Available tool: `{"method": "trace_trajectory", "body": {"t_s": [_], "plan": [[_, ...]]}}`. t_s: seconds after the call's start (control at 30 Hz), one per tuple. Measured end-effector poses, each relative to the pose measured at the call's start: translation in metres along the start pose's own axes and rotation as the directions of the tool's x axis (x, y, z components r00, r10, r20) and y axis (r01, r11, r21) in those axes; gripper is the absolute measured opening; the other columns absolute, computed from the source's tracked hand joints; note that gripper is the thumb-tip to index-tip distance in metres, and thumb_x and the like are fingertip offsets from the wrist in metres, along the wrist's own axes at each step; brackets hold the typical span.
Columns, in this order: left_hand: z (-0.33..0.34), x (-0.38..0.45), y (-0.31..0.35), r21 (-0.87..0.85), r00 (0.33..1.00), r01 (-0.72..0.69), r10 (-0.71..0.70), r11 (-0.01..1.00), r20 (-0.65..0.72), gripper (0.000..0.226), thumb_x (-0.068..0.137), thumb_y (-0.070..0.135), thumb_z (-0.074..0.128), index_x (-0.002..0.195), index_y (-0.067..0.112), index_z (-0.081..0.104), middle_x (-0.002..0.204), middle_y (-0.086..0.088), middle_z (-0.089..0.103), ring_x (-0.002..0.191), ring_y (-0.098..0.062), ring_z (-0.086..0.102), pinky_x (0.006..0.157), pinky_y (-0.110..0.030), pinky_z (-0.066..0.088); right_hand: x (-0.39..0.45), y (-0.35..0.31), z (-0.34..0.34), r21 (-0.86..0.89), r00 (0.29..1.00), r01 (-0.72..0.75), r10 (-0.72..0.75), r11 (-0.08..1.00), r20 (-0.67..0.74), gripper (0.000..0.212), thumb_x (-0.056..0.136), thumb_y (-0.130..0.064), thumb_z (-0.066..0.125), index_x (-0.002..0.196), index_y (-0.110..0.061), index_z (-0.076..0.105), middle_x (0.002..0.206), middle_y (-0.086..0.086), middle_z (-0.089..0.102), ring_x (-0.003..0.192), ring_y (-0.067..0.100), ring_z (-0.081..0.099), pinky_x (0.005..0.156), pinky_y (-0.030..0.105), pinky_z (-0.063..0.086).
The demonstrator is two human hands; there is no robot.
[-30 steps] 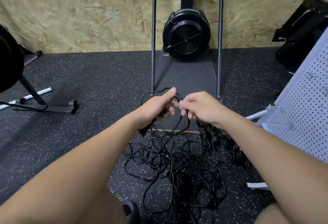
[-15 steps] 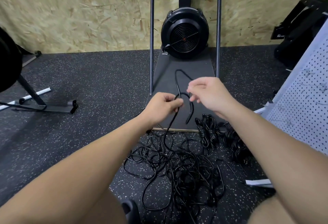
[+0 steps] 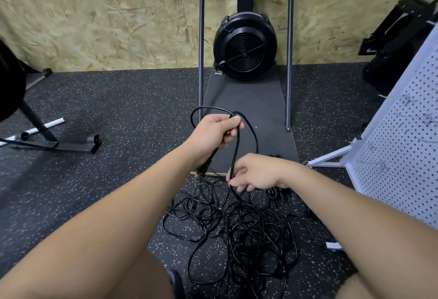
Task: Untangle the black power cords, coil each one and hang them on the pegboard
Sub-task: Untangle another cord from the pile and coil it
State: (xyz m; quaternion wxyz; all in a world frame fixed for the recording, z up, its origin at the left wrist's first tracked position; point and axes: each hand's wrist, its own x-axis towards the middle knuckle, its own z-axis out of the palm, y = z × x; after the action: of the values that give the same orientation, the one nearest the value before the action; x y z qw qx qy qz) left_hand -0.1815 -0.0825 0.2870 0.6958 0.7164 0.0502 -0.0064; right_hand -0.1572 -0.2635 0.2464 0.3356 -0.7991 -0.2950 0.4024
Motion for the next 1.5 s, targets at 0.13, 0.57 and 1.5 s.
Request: {"method": "trace_trajectory", "body": {"t_s": [0.13,0.57,1.5], "plan": [[-0.010,0.000,-0.009,0.016,1.000,0.022,-0.022,1.000,-0.001,0.024,0.111,0.027,0.063,0.103,0.007,0.074,0.072,0.003,0.052,0.059,-0.010,0.037,0.049,-0.020,0.025,0.001,-0.003,0.004,-0.001,1.000,0.008,-0.008,1.000,-0.015,0.013,0.108,-0.019,0.067,0.111,-0.011,0.076,0.104,0.003,0.084,0.100,0.017,0.081,0.096,0.038,0.065],[-0.021,-0.001,-0.012,0.184,1.000,-0.005,0.010,0.983,-0.027,0.044,0.114,0.033,0.059,0.098,-0.006,0.070,0.080,-0.009,0.060,0.068,-0.017,0.049,0.063,-0.026,0.043,-0.005,-0.022,-0.007,0.224,0.991,0.080,-0.052,0.971,-0.127,0.029,0.107,-0.025,0.072,0.086,-0.004,0.069,0.096,0.011,0.084,0.088,0.026,0.081,0.076,0.034,0.063],[0.003,0.012,-0.028,0.326,0.980,-0.180,0.198,0.928,-0.023,0.020,0.113,0.013,0.059,0.120,0.008,0.077,0.084,-0.002,0.070,0.078,-0.017,0.062,0.076,-0.032,0.055,0.015,-0.008,-0.057,0.284,0.928,0.011,0.096,0.959,-0.361,0.032,0.088,0.008,0.076,0.116,-0.008,0.074,0.116,0.017,0.079,0.102,0.026,0.081,0.089,0.042,0.068]]}}
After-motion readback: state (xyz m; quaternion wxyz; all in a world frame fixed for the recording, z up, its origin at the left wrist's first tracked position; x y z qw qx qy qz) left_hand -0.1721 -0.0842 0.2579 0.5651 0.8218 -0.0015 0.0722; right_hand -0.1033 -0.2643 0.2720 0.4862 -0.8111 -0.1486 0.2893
